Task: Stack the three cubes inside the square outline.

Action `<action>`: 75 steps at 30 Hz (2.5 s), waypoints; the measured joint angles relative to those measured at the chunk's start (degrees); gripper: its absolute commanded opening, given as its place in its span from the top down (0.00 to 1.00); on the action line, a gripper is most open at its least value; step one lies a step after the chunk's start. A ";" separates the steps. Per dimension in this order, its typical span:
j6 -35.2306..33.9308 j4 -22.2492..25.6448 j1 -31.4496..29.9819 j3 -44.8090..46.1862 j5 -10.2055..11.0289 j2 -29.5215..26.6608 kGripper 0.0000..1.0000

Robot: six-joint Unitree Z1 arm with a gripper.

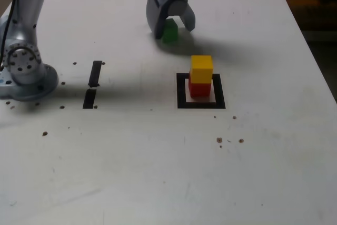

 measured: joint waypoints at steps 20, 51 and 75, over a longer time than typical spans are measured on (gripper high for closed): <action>0.46 6.51 -1.47 -1.66 -1.46 -11.27 0.87; -13.91 22.07 -31.56 -19.46 -5.93 -6.01 0.87; -14.69 18.79 -32.53 -17.95 -5.25 -2.39 0.83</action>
